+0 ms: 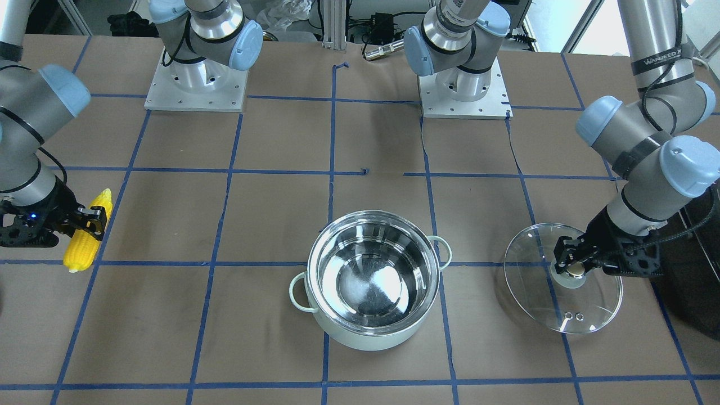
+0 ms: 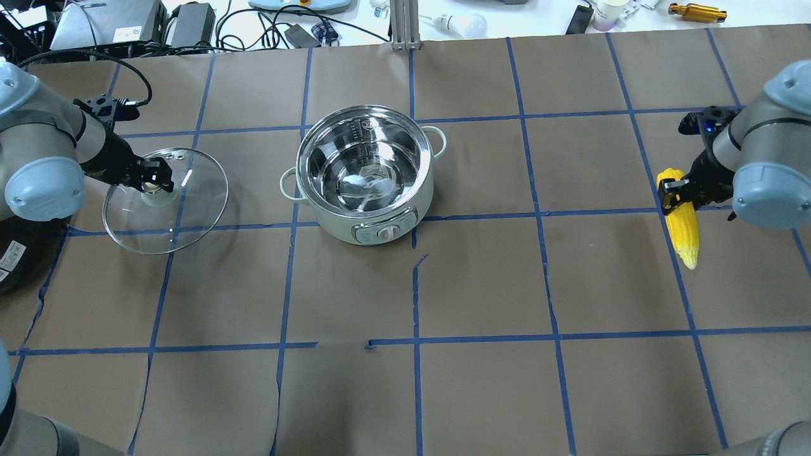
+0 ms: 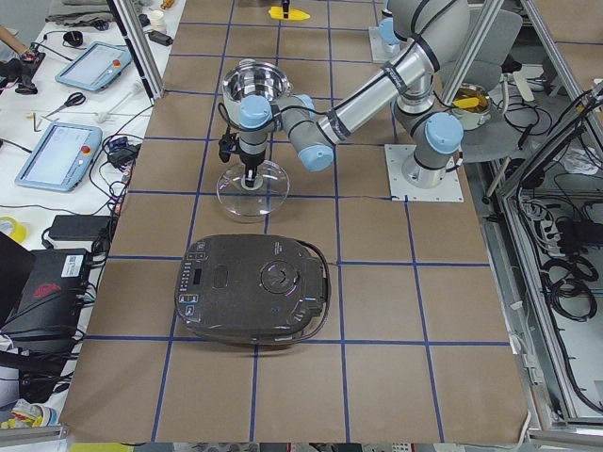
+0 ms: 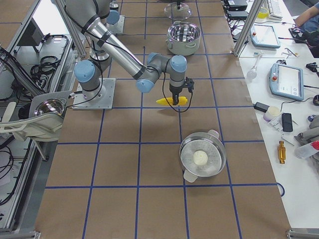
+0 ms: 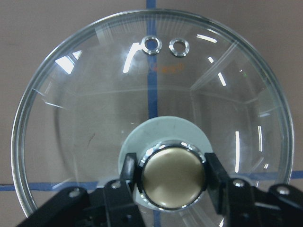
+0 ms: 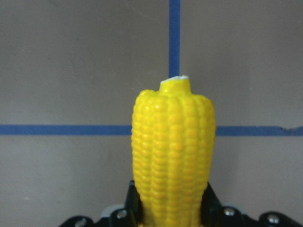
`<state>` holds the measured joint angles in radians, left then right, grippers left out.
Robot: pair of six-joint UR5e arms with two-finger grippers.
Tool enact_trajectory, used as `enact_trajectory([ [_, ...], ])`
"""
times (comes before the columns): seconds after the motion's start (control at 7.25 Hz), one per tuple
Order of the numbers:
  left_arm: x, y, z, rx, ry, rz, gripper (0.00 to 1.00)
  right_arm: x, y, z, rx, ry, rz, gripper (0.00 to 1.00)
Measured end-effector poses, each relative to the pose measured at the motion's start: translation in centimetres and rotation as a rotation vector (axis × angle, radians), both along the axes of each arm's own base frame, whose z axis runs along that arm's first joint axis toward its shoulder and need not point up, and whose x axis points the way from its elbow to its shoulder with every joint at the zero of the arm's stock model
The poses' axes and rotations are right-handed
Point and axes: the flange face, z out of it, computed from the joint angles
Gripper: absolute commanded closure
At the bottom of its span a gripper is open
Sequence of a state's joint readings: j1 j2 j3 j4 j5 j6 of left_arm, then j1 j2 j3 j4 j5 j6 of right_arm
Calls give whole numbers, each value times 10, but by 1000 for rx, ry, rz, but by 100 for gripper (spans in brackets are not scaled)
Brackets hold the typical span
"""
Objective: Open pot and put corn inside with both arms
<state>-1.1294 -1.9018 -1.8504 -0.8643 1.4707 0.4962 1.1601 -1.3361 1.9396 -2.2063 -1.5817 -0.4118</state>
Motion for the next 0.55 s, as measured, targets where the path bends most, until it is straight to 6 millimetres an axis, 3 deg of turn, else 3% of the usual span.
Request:
enact_trajectory([
  [0.14, 1, 2, -7, 11, 4, -22, 100, 42, -20, 36, -16, 7, -16, 100],
  [0.41, 0, 6, -18, 30, 11, -39, 5, 169, -56, 106, -44, -3, -71, 100],
  [0.55, 1, 7, -20, 33, 12, -42, 0, 234, -67, 134, -48, -7, -81, 100],
])
